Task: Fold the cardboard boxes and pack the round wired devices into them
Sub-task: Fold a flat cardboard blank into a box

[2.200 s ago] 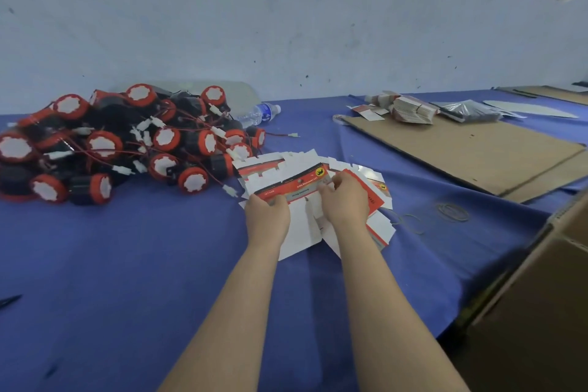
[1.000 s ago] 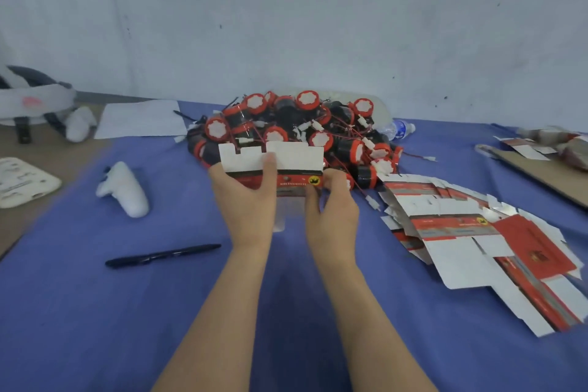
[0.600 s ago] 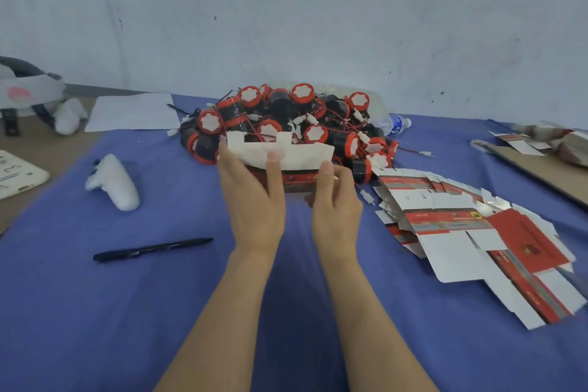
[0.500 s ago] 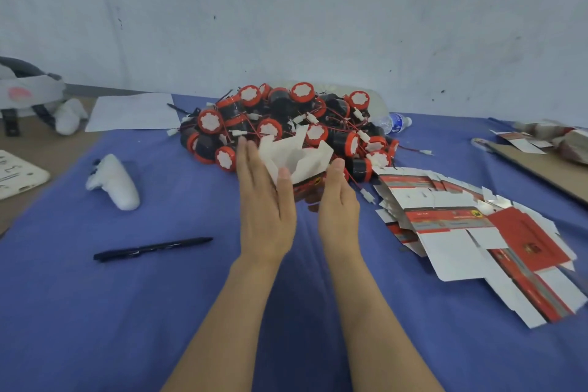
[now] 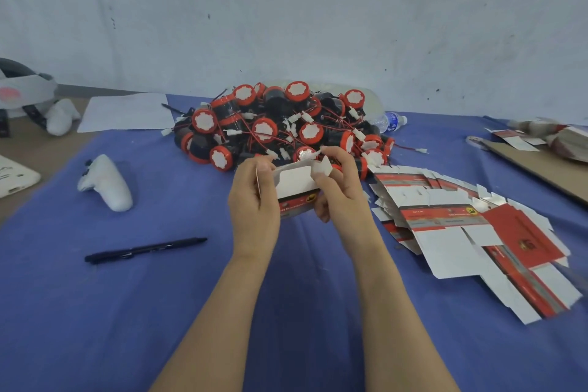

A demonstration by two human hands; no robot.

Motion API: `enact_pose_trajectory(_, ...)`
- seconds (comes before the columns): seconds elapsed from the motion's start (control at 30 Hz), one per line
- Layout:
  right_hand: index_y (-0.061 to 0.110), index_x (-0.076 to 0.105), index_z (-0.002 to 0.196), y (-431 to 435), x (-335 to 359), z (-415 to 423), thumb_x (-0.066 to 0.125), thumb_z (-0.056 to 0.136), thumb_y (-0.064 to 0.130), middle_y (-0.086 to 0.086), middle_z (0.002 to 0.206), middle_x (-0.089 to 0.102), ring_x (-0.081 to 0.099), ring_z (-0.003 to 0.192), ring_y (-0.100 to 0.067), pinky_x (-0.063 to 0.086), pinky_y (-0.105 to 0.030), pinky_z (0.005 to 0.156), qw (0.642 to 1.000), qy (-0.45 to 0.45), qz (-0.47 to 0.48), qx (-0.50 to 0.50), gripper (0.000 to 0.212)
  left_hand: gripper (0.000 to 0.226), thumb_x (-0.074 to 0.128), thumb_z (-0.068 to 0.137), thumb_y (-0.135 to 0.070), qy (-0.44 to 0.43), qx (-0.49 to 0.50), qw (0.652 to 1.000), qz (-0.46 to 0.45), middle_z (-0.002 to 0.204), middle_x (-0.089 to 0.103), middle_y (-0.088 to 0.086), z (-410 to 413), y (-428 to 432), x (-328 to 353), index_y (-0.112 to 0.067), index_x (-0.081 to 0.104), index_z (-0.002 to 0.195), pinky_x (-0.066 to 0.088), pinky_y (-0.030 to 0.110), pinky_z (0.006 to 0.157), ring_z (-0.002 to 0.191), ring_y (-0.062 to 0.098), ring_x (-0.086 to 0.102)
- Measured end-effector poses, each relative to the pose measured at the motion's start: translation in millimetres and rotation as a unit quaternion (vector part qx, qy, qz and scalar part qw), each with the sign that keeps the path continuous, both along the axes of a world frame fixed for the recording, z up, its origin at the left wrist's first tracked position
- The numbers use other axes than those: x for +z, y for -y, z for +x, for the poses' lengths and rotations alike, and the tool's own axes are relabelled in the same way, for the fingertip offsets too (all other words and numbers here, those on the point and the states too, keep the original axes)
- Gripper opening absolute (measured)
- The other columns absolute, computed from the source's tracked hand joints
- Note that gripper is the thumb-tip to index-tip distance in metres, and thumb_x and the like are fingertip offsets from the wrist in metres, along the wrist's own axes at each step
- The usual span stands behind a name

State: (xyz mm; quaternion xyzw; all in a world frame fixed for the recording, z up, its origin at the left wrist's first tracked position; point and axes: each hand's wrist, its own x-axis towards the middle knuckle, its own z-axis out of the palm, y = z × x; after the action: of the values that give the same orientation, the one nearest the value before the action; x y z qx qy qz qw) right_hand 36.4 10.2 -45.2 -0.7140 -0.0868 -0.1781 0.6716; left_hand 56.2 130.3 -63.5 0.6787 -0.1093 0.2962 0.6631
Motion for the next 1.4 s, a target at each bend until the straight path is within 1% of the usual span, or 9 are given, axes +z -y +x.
enact_pose_trajectory(0.13,0.038,0.049,0.098,0.4,-1.6,1.2,0.044,0.096,0.009,0.015,0.075,0.061,0.05,0.048,-0.011,0.044,-0.021,0.046,1.0,-0.013,-0.012,-0.014,0.029,0.012,0.042,0.088,-0.038,-0.086,-0.097,0.985,-0.11,0.103,0.065,-0.017,-0.7,-1.6,5.1,-0.035,0.052,0.083,0.054,0.031,0.068,0.097,0.009,0.062)
enact_pose_trajectory(0.27,0.027,0.05,0.093,1.0,-5.5,1.6,0.047,0.098,0.027,0.01,0.068,0.058,0.051,0.049,-0.012,0.043,-0.022,0.046,1.0,-0.018,-0.007,-0.024,0.006,0.016,0.046,0.09,-0.021,-0.12,-0.108,0.985,-0.061,0.101,0.059,-0.021,2.6,-1.9,5.3,-0.036,0.051,0.085,0.048,0.018,0.066,0.094,0.003,0.056)
enact_pose_trajectory(0.37,0.021,0.057,0.1,-1.1,-9.6,4.6,0.038,0.098,0.048,0.002,0.075,0.06,0.05,0.052,-0.013,0.044,-0.023,0.049,0.998,-0.055,0.033,-0.013,0.032,0.031,0.043,0.091,-0.002,-0.118,-0.091,0.989,0.003,0.11,0.054,-0.015,5.6,-4.5,1.3,-0.03,0.052,0.102,0.047,0.01,0.065,0.101,0.006,0.052)
enact_pose_trajectory(0.6,0.032,0.051,0.13,1.8,-19.1,7.5,0.049,0.099,0.023,0.011,0.071,0.064,0.052,0.056,-0.01,0.048,-0.023,0.057,0.987,-0.12,0.09,0.065,0.032,0.039,0.035,0.09,0.01,-0.105,-0.117,0.988,-0.005,0.12,0.051,-0.014,6.1,-8.0,-3.4,-0.022,0.058,0.093,0.05,0.011,0.073,0.109,0.004,0.051)
enact_pose_trajectory(0.77,0.031,0.05,0.132,6.6,-20.3,7.9,0.049,0.099,0.027,0.003,0.072,0.064,0.056,0.055,-0.009,0.05,-0.021,0.056,0.983,-0.158,0.072,0.054,0.033,0.039,0.038,0.089,0.01,-0.062,-0.105,0.986,0.115,0.123,0.05,-0.016,6.6,-14.1,-7.6,-0.026,0.055,0.089,0.038,0.002,0.084,0.109,-0.013,0.045)
enact_pose_trajectory(0.97,0.024,0.058,0.124,12.6,-26.8,9.7,0.053,0.098,0.022,0.007,0.066,0.065,0.053,0.05,-0.007,0.044,-0.019,0.047,0.985,-0.16,0.062,-0.004,0.027,0.031,0.054,0.088,0.003,-0.042,-0.15,0.953,0.258,0.142,0.034,-0.006,4.0,-10.2,-18.5,-0.024,0.047,0.104,0.03,0.015,0.099,0.135,0.012,0.031)
enact_pose_trajectory(1.23,0.027,0.055,0.124,16.5,-24.9,10.0,0.058,0.092,0.002,-0.013,0.09,0.064,0.054,0.054,-0.009,0.048,-0.018,0.052,0.969,-0.201,0.128,0.06,0.041,0.039,0.038,0.104,-0.019,-0.203,-0.25,0.946,0.028,0.147,0.035,-0.01,12.5,-4.8,1.1,-0.027,0.041,0.142,0.043,0.014,0.097,0.129,0.004,0.041)
enact_pose_trajectory(1.33,0.029,0.06,0.113,17.6,-25.7,10.4,0.057,0.091,-0.001,-0.01,0.082,0.066,0.053,0.051,-0.008,0.049,-0.017,0.051,0.963,-0.208,0.163,0.046,0.037,0.05,0.041,0.102,-0.016,-0.183,-0.258,0.945,0.08,0.139,0.041,-0.017,6.0,-12.3,-3.7,-0.035,0.032,0.147,0.04,-0.003,0.079,0.11,-0.016,0.046)
enact_pose_trajectory(1.4,0.031,0.062,0.106,17.8,-25.1,9.6,0.058,0.091,-0.002,-0.006,0.074,0.068,0.054,0.051,-0.008,0.05,-0.017,0.051,0.956,-0.218,0.191,0.039,0.037,0.052,0.047,0.1,-0.024,-0.147,-0.223,0.954,0.138,0.144,0.036,-0.021,5.7,-15.4,-9.8,-0.034,0.029,0.148,0.034,0.001,0.09,0.12,-0.014,0.038)
